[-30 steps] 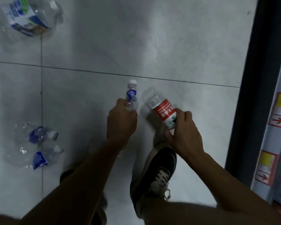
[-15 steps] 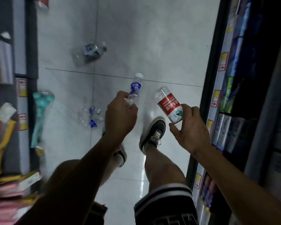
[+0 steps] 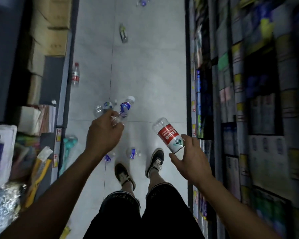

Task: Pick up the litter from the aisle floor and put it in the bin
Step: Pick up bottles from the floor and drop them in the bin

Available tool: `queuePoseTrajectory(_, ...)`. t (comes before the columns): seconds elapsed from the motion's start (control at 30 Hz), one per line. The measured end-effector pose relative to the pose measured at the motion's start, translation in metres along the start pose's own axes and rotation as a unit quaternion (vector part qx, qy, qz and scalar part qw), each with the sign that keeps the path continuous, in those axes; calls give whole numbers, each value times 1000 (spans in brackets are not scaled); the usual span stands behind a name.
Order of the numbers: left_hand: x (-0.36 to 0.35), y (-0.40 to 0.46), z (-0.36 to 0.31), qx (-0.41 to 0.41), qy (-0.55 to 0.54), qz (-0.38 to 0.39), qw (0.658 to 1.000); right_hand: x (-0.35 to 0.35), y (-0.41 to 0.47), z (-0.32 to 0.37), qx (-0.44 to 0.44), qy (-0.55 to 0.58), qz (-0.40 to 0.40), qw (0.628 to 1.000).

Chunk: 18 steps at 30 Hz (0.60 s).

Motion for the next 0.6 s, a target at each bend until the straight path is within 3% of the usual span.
queuePoseTrajectory(0.27, 37, -9, -59, -36, 16, -8, 999, 62, -19, 3, -3, 33, -43, 999)
queuePoseTrajectory(0.6, 30, -1, -91, -2, 29, -53, 998, 105, 35, 0, 57, 42, -34, 997)
Point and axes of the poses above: each hand's wrist, its own y-axis towards the middle knuckle, its own x-axis out of the back of the hand, z = x × y, the point moved 6 cm from there along y, towards the middle knuckle, and after that the axes turned 7 degrees about -x, right-handed, at the moved point
